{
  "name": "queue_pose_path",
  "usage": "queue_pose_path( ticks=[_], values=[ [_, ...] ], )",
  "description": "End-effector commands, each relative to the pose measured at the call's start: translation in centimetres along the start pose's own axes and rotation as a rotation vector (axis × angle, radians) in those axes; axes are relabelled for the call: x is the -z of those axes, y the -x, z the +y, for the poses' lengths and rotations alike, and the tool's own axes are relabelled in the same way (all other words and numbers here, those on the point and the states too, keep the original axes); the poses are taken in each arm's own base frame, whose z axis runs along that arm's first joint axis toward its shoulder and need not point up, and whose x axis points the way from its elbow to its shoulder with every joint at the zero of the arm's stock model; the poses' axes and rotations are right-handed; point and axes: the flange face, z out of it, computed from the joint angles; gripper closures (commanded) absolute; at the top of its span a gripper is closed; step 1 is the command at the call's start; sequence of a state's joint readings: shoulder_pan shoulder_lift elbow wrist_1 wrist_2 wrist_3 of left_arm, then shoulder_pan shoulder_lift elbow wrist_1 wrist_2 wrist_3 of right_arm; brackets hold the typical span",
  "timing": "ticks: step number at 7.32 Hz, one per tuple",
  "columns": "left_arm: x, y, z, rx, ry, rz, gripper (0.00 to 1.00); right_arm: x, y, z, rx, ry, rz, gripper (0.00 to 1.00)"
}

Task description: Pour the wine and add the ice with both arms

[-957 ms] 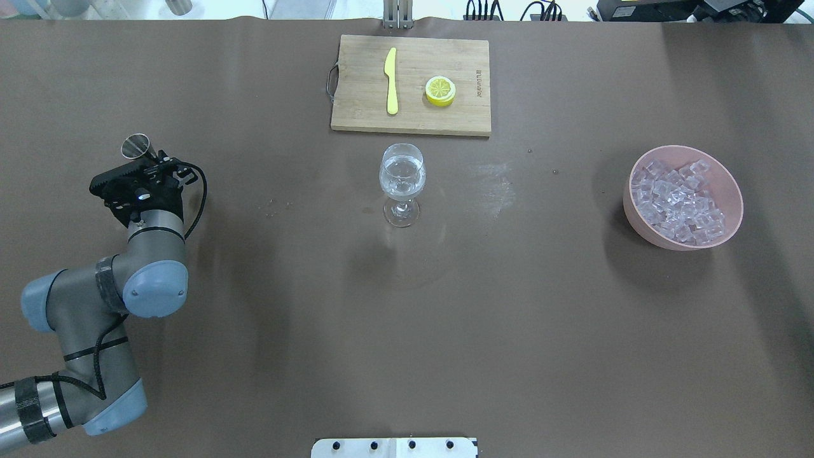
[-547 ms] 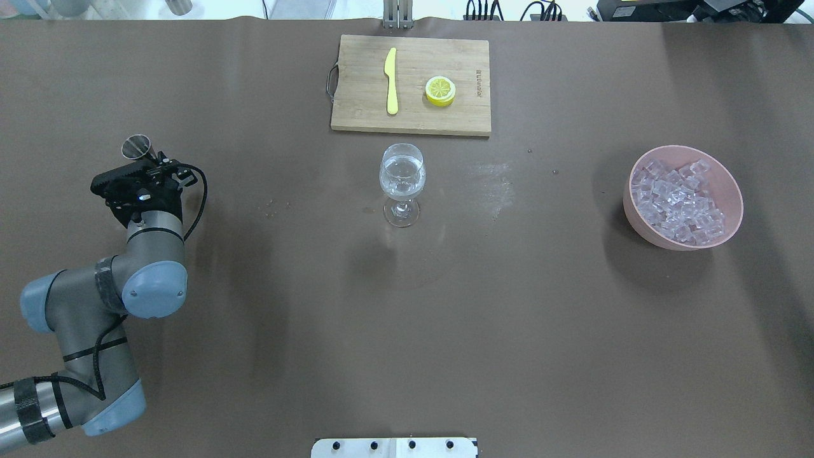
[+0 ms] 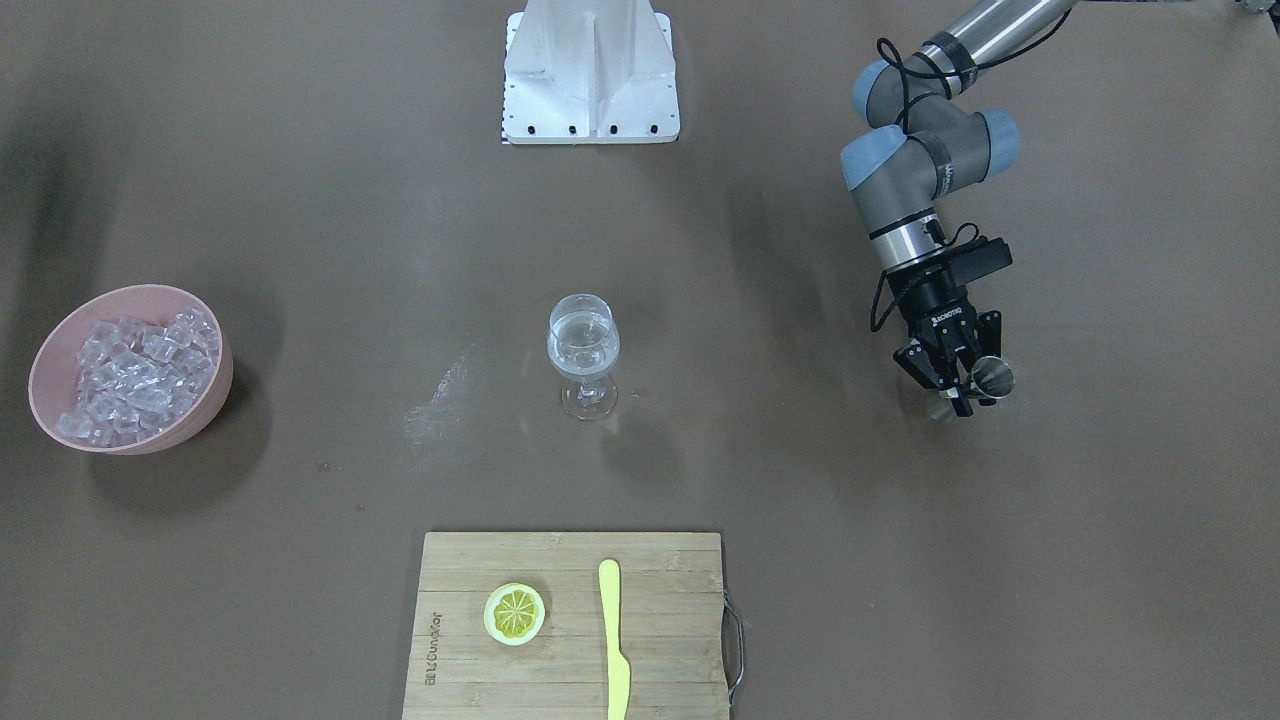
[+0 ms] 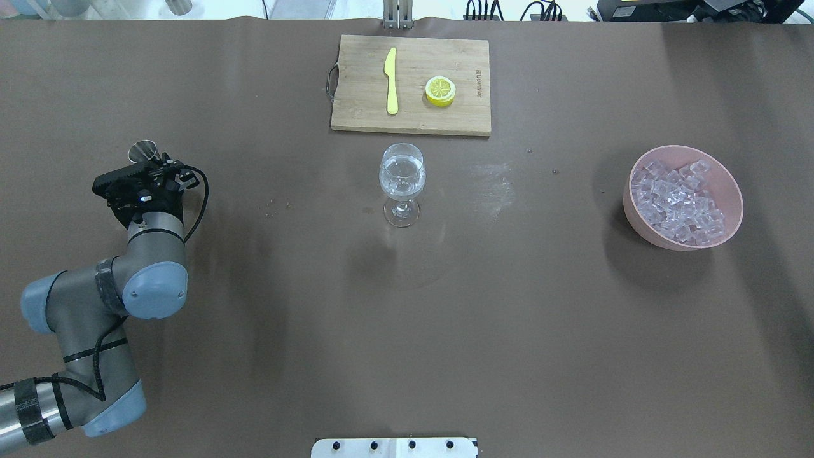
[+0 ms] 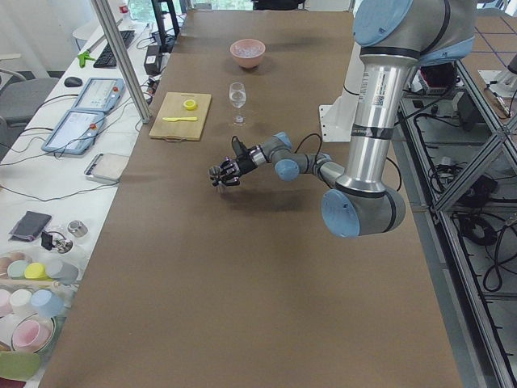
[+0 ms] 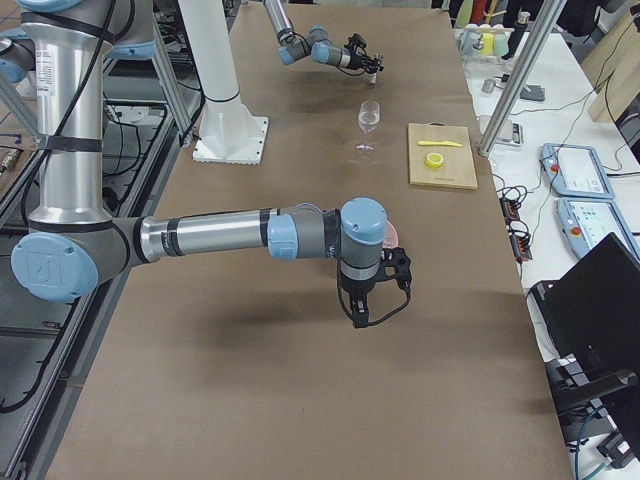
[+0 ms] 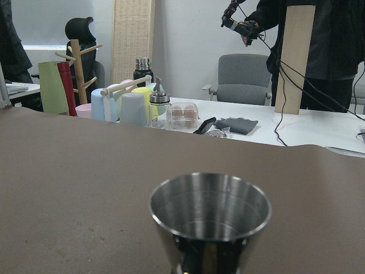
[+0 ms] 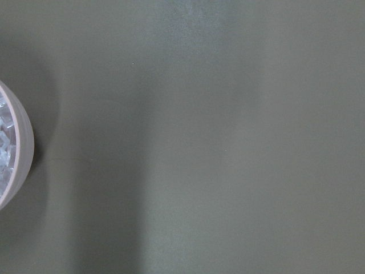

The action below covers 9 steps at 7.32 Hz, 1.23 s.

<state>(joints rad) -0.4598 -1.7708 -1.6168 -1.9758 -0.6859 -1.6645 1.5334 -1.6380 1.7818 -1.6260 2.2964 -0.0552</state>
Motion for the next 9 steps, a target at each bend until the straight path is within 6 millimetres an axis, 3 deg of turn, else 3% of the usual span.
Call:
queue_pose_path(
  ticks=[1, 4, 6, 9],
  values=[
    [0.0, 0.0, 0.0, -0.001, -0.001, 0.000, 0.01, 0.1, 0.1, -0.1, 0.002, -0.003, 0.000, 0.00],
    [0.2, 0.0, -0.1, -0.031, -0.001, 0.006, 0.01, 0.2, 0.1, -0.1, 0.003, -0.004, 0.000, 0.00],
    [1.1, -0.2, -1.4, -0.069, 0.007, 0.058, 0.01, 0.2, 0.2, -0.2, 0.004, -0.005, 0.000, 0.00],
    [4.0, 2.9, -6.3, -0.180, -0.021, 0.164, 0.01, 0.3, 0.3, -0.3, 0.007, -0.007, 0.000, 0.00]
  ],
)
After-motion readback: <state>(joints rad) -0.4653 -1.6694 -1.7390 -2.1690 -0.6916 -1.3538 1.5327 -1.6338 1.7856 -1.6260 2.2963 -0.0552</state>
